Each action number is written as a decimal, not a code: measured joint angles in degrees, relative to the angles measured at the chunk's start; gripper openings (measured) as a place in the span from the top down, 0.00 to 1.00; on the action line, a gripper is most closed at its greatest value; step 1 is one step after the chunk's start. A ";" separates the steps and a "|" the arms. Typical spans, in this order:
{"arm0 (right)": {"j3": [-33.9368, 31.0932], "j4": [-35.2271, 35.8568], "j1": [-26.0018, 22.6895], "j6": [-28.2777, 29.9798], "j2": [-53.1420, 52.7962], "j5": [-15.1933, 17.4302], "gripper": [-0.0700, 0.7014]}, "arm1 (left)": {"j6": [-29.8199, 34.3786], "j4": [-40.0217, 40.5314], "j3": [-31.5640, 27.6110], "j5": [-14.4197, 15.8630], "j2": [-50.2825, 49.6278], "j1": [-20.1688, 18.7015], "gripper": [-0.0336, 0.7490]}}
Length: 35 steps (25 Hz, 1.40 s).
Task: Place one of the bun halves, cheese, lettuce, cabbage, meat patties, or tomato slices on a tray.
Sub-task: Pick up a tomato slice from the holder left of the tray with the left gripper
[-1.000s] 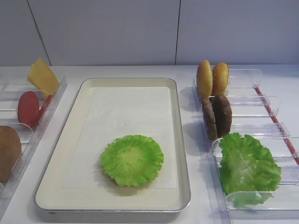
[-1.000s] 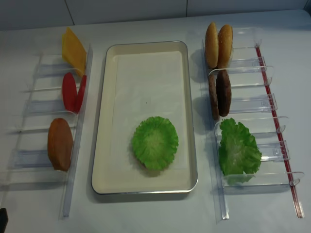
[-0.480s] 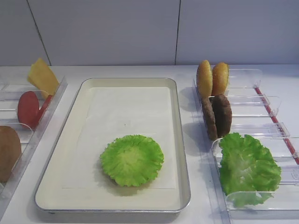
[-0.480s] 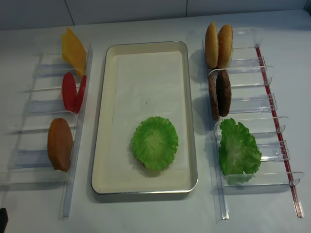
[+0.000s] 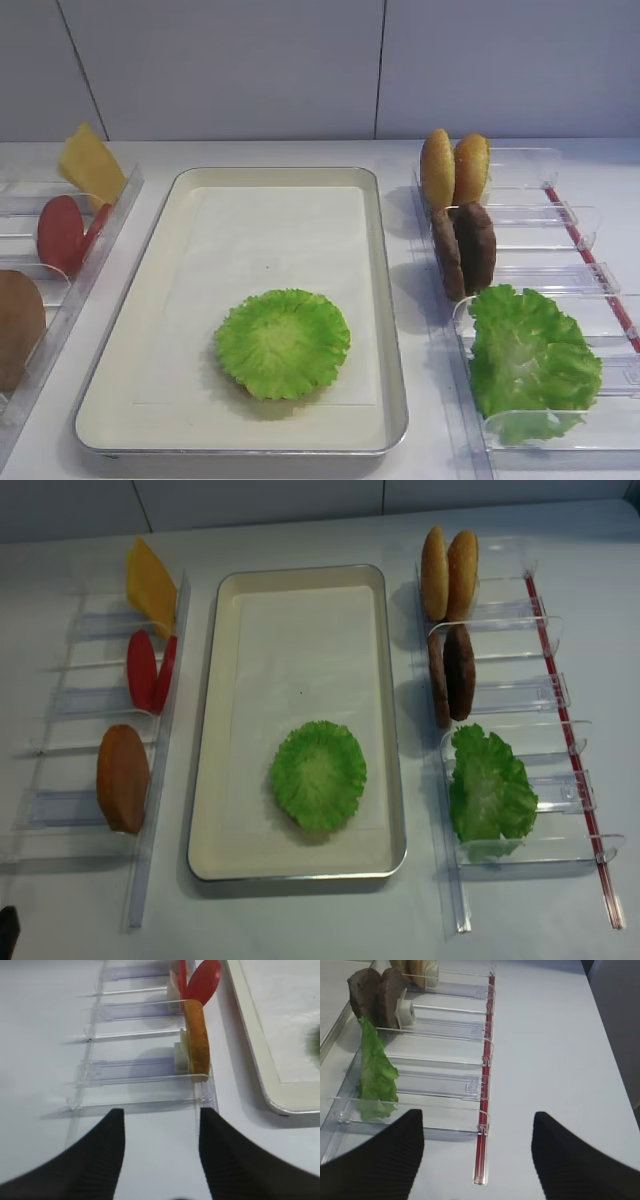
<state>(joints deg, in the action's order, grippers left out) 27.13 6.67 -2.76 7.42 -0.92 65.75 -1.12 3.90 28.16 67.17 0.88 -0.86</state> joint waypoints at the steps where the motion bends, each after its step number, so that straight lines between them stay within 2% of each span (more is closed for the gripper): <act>1: 0.00 0.00 0.00 0.00 0.00 0.00 0.28 | 1.90 -1.50 0.75 -0.37 -1.24 0.00 0.52; 3: 0.00 0.00 0.00 0.00 0.00 0.00 0.28 | 7.03 -3.22 2.69 -1.02 -6.30 0.00 0.52; 5: 0.00 0.00 0.00 0.00 0.00 0.00 0.28 | 8.81 -2.72 4.58 -3.34 -12.28 -0.60 0.52; 8: 0.00 0.00 0.00 0.00 0.00 0.00 0.28 | 9.27 -2.62 7.19 -9.82 -21.59 -1.50 0.52; 11: 0.00 0.00 0.00 0.00 0.00 0.00 0.28 | 10.90 -2.95 10.63 -14.77 -31.68 -1.72 0.52; 16: 0.00 0.00 0.00 0.00 0.00 0.00 0.28 | 12.50 -4.31 18.25 -18.32 -49.01 -3.55 0.54; 18: 0.00 0.00 0.00 0.00 0.00 0.00 0.28 | 12.30 -3.90 21.57 -19.38 -54.71 -5.97 0.57; 20: 0.00 0.00 0.00 0.00 0.00 0.00 0.28 | 9.30 -0.49 24.42 -20.26 -60.18 -9.81 0.58; 24: 0.00 0.00 0.00 0.00 0.00 0.00 0.28 | -5.81 15.26 29.55 -19.81 -70.13 -18.80 0.59; 28: 0.00 0.00 0.00 0.00 0.00 0.00 0.28 | -21.57 30.47 34.42 -15.49 -79.87 -26.37 0.59; 30: 0.00 0.00 0.00 0.00 0.00 0.00 0.28 | -27.11 35.21 36.95 -12.89 -85.29 -27.67 0.59; 32: 0.00 0.00 0.00 0.00 0.00 0.00 0.28 | -29.75 36.66 39.52 -10.77 -89.80 -27.88 0.59; 35: 0.00 0.00 0.00 0.00 0.00 0.00 0.28 | -30.65 37.23 41.71 -10.08 -94.85 -27.88 0.59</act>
<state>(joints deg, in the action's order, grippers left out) 27.13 6.67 -2.76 7.42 -0.92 65.75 -31.77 41.13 69.87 57.09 -93.98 -28.74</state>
